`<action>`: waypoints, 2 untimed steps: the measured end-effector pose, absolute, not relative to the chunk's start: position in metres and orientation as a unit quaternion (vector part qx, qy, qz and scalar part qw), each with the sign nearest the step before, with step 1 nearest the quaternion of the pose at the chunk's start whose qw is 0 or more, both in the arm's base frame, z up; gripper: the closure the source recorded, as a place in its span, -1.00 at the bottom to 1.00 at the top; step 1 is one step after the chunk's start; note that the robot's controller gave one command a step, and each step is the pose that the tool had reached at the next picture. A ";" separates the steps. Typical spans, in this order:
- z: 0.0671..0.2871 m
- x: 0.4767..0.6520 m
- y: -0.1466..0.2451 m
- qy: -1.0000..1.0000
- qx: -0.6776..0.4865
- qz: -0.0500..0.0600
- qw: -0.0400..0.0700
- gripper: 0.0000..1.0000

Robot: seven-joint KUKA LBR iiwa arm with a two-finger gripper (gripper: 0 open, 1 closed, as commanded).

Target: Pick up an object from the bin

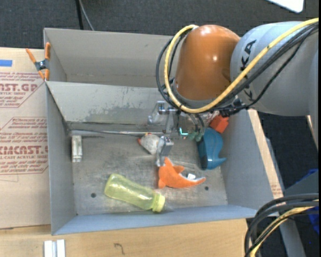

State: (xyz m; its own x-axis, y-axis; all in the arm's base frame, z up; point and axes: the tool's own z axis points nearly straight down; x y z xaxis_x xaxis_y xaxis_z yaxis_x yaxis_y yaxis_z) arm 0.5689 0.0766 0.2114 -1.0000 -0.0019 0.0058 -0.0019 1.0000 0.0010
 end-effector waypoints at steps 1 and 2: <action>0.215 0.571 0.076 -1.000 0.001 -0.001 -0.001 -1.00; 0.165 0.559 0.094 -1.000 0.028 0.000 -0.004 -1.00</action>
Offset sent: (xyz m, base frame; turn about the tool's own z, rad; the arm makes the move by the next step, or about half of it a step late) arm -0.0263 0.0382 -0.1070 -0.1210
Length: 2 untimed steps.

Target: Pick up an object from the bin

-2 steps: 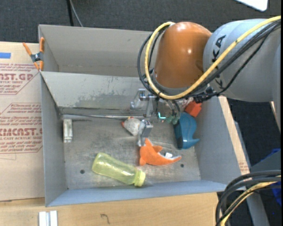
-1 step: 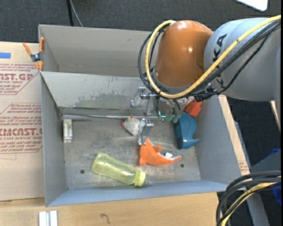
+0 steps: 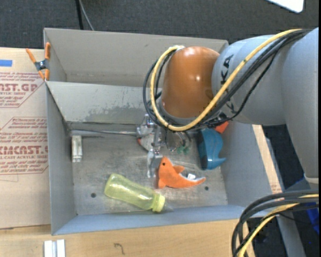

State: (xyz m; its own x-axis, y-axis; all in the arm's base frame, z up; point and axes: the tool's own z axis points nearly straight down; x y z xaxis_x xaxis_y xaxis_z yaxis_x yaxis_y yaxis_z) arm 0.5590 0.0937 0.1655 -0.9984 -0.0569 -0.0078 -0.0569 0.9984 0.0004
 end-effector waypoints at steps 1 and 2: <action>0.154 0.525 0.096 1.000 -0.016 0.000 -0.007 -1.00; 0.165 0.530 0.076 0.999 -0.054 0.001 0.002 -1.00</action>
Offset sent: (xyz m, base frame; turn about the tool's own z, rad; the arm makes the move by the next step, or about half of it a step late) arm -0.0180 -0.0641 -0.0209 -0.3772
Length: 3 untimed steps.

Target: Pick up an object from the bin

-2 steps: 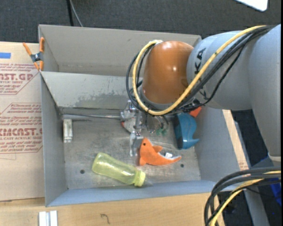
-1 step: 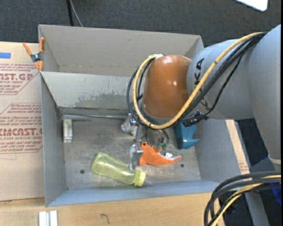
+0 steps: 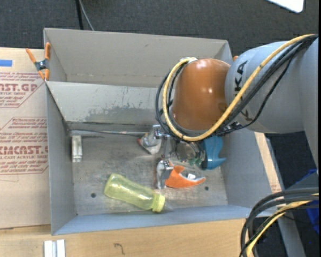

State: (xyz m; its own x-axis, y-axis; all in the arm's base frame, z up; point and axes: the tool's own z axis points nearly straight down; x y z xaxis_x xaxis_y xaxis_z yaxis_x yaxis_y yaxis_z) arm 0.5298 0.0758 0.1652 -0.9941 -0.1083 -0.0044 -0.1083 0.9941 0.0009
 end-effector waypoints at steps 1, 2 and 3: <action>0.136 0.511 0.085 0.982 -0.187 0.000 0.001 -1.00; 0.152 0.493 0.127 0.985 -0.171 0.000 -0.001 -1.00; 0.119 0.489 0.139 0.977 -0.212 0.001 0.002 -1.00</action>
Offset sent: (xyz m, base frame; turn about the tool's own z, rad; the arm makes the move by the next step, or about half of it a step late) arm -0.0380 0.0536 -0.0097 -0.2398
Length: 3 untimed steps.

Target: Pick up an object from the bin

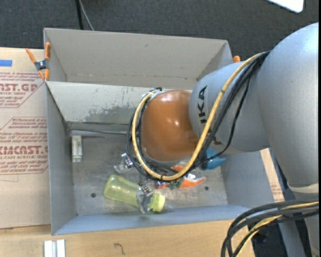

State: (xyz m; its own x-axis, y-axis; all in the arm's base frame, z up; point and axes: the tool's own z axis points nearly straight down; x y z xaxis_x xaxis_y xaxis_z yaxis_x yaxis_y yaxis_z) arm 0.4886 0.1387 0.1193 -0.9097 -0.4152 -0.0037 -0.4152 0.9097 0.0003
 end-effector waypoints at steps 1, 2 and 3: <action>0.075 0.499 0.150 0.988 -0.156 -0.001 -0.001 1.00; 0.075 0.499 0.150 0.988 -0.156 -0.001 -0.001 1.00; 0.186 0.482 0.160 0.985 -0.170 0.000 0.000 1.00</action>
Offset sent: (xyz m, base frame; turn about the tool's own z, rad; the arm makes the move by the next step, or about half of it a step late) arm 0.0000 0.0000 0.0000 0.0000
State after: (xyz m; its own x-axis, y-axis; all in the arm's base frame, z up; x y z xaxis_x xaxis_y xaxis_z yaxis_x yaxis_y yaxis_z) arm 0.4818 0.1597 0.1858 -0.9421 -0.3353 -0.0009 -0.3353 0.9421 0.0006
